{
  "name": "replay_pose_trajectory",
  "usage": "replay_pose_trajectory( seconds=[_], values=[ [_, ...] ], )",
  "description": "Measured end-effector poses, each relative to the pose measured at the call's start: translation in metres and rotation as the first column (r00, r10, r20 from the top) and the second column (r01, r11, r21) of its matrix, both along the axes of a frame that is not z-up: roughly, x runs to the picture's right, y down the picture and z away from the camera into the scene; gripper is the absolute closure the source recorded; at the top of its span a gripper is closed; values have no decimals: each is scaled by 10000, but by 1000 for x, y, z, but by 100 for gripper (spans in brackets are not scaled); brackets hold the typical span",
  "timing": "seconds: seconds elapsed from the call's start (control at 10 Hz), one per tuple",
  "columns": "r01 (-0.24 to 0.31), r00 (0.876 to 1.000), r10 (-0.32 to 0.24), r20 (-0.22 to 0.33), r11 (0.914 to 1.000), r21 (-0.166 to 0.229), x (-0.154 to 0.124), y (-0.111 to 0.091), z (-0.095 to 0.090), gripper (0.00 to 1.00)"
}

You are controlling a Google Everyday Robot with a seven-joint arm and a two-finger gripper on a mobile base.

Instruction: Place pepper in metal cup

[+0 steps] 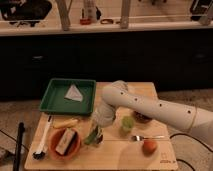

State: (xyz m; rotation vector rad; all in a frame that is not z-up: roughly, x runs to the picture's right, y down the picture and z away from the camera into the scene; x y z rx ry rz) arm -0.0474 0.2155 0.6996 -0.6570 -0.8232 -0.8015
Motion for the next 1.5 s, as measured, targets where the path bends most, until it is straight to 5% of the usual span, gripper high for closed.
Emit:
replay_pose_trajectory(
  seconds=[0.6,1.5],
  values=[
    [371,9993,-370,78,9993,-10,0,1,5,21],
    [704,9960,-704,550,9975,23,3,-1,6,20]
  ],
)
